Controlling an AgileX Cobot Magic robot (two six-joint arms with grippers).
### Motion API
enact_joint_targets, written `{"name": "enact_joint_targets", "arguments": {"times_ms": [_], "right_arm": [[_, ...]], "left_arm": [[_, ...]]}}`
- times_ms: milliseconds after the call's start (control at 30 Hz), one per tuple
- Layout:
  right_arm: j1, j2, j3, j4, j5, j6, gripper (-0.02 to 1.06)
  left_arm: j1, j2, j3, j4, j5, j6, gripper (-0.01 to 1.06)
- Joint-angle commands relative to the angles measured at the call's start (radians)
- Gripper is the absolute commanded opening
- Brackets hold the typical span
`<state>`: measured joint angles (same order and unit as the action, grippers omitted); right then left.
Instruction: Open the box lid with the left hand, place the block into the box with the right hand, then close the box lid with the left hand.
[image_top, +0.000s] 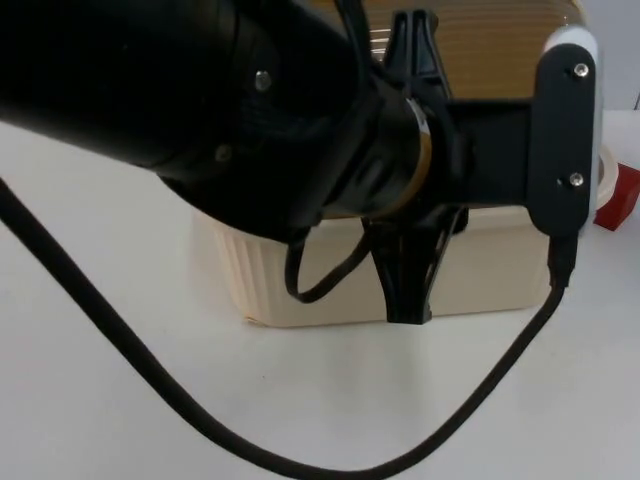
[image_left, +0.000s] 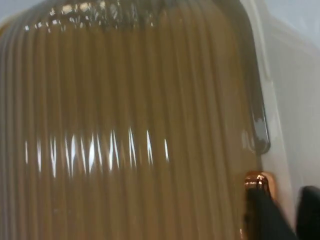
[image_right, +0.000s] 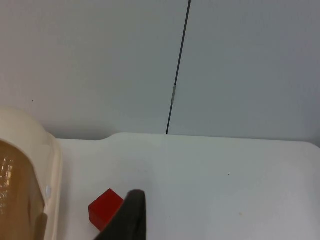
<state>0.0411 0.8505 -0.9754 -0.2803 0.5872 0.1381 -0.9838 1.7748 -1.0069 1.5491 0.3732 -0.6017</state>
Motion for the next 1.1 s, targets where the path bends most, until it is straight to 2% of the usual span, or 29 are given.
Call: {"name": "enact_joint_targets", "arguments": {"times_ms": [0, 333, 467, 600, 767, 1067], "right_arm": [[0.002, -0.006, -0.006, -0.010, -0.008, 0.004, 1.05], [0.002, -0.006, -0.006, -0.010, -0.008, 0.004, 1.05], [0.002, -0.006, -0.006, -0.010, -0.008, 0.004, 1.05], [0.002, -0.006, -0.006, -0.010, -0.008, 0.004, 1.05], [0.002, -0.006, -0.006, -0.010, -0.008, 0.004, 1.05], [0.002, -0.006, -0.006, -0.010, -0.008, 0.004, 1.05]], "left_arm": [[-0.004, 0.003, -0.005, -0.048, 0.002, -0.012, 0.00], [-0.004, 0.034, -0.005, -0.039, -0.086, -0.014, 0.00], [0.002, 0.066, -0.005, -0.029, -0.086, -0.014, 0.00], [0.017, 0.092, -0.005, 0.043, -0.066, -0.014, 0.00], [0.021, 0.093, -0.005, 0.050, -0.035, -0.014, 0.00], [0.068, 0.093, -0.005, 0.050, -0.037, -0.014, 0.00]]}}
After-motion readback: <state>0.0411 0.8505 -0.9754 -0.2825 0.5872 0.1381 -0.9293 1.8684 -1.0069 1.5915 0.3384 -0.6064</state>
